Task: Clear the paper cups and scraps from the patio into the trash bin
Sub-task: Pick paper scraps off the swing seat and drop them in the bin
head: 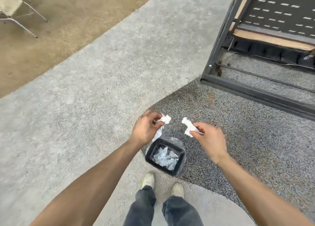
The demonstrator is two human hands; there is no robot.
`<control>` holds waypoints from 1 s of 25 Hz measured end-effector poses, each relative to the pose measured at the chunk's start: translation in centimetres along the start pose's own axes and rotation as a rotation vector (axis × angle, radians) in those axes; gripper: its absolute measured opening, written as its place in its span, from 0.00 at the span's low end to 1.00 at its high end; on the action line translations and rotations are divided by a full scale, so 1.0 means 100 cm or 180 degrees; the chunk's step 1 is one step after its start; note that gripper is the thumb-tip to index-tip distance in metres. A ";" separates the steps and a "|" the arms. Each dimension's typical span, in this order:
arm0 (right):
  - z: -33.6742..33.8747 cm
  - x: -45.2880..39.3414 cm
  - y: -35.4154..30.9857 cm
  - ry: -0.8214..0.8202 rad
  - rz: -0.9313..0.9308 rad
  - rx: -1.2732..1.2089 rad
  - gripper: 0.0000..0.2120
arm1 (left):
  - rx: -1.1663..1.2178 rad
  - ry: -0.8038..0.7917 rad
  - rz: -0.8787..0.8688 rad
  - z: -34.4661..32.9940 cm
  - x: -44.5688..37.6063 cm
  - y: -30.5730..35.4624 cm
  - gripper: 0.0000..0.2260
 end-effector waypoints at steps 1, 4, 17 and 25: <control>-0.015 -0.008 0.014 0.0002 -0.0058 -0.0020 0.14 | -0.0024 -0.0066 0.0045 -0.018 -0.007 -0.015 0.12; -0.075 -0.032 0.069 -0.0045 -0.0390 -0.0013 0.15 | -0.0150 -0.0290 0.0220 -0.084 -0.028 -0.068 0.12; -0.346 -0.060 0.314 -0.0683 -0.1534 0.0197 0.18 | -0.0817 -0.1522 0.0645 -0.407 -0.042 -0.240 0.11; -0.393 -0.069 0.351 -0.0772 -0.1707 0.0208 0.20 | -0.1072 -0.1586 0.0623 -0.454 -0.052 -0.267 0.15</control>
Point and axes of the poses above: each hand's wrist, its own x-axis away from the middle knuckle, its own z-axis out of the back of the hand, y = z × x, the point moved 10 cm from there along -x, towards the middle knuckle, and after that the axes turned 13 degrees about -x, right-handed, at the moved point
